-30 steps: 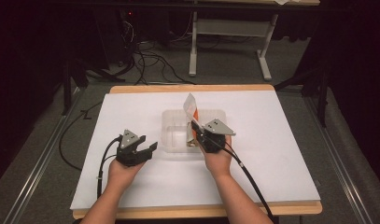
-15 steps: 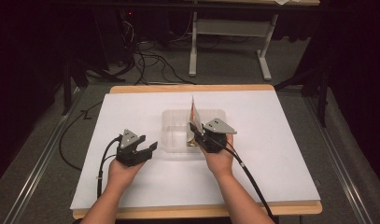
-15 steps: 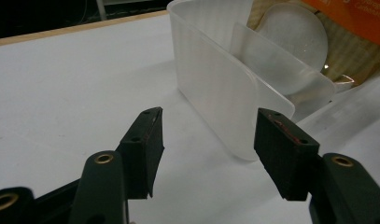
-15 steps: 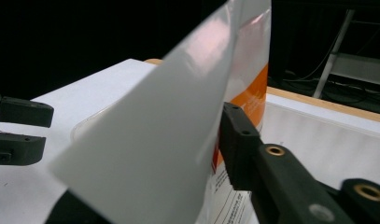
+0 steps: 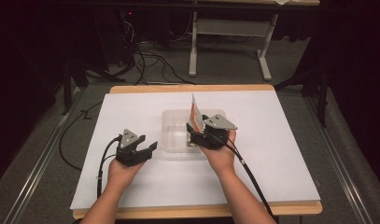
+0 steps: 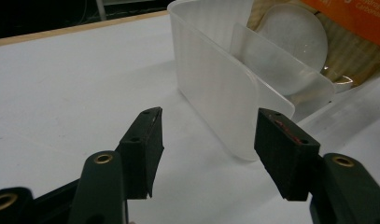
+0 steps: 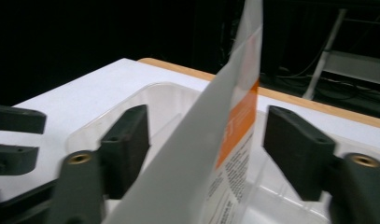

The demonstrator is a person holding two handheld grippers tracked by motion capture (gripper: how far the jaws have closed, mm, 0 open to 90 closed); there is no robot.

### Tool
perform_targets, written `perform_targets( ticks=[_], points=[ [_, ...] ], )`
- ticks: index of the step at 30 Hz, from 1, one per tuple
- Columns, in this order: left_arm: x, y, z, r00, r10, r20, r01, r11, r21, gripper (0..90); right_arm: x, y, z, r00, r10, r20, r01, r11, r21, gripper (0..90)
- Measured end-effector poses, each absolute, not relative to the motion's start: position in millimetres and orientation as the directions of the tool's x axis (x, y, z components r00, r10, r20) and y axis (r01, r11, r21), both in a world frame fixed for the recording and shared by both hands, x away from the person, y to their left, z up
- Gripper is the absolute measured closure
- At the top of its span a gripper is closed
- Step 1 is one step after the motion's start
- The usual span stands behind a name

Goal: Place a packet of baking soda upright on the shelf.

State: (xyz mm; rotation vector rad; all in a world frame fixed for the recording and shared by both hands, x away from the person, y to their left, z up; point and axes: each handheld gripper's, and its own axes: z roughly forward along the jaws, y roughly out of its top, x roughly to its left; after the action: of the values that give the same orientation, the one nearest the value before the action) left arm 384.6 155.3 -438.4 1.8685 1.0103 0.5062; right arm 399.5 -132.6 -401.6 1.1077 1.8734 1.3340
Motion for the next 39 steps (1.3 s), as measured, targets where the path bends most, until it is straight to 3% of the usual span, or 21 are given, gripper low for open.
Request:
perform_targets(
  ticks=[7,26,39],
  points=[
    [384.7,155.1,-438.7,0.581,0.811,-0.066,0.433,-0.239,0.869,41.5,399.2,-134.4,-399.6,-0.491,0.871,0.014,0.296,0.152,0.943,18.7],
    [385.6,153.0,-439.5,0.587,0.807,-0.061,0.433,-0.250,0.866,40.6,380.7,-148.0,-401.7,-0.506,0.862,0.026,0.316,0.157,0.936,20.8],
    [387.2,155.7,-439.4,0.581,0.812,-0.062,0.438,-0.248,0.864,40.4,342.5,-178.1,-409.2,-0.526,0.850,0.016,0.337,0.190,0.922,20.7]
  ],
)
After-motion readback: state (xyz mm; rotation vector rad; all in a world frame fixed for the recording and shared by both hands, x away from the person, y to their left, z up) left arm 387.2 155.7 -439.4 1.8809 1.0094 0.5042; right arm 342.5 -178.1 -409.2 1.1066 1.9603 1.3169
